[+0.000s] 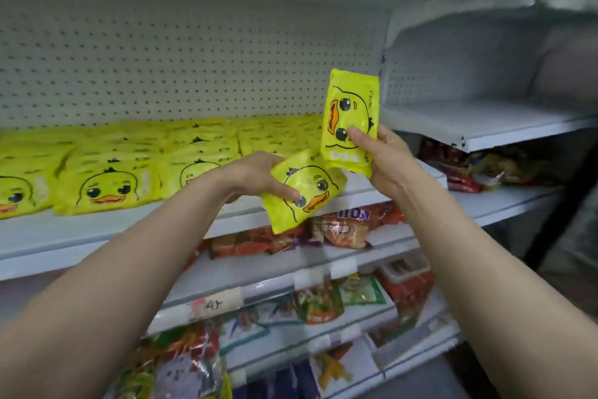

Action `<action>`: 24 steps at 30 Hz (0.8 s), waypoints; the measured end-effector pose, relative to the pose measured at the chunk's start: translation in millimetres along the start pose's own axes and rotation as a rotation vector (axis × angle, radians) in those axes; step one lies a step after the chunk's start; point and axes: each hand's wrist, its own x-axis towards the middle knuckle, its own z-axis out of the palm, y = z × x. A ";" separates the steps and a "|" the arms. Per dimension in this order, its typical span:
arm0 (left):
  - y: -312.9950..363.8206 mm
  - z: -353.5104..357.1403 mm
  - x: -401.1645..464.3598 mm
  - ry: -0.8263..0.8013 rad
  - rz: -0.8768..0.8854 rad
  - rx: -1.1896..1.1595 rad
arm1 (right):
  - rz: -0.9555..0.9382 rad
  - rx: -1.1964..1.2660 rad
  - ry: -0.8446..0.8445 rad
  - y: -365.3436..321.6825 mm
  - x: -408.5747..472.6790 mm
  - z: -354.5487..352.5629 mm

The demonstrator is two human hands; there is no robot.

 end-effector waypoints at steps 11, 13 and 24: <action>66.2 29.4 179.6 -0.056 0.020 0.241 | -0.077 -0.129 0.189 -31.4 127.0 -115.4; 64.3 32.6 200.8 -0.042 0.005 0.318 | -0.079 -0.121 0.178 -27.4 143.1 -129.6; 54.2 28.2 244.9 0.007 -0.030 0.583 | -0.007 -0.237 -0.046 -17.2 220.0 -160.8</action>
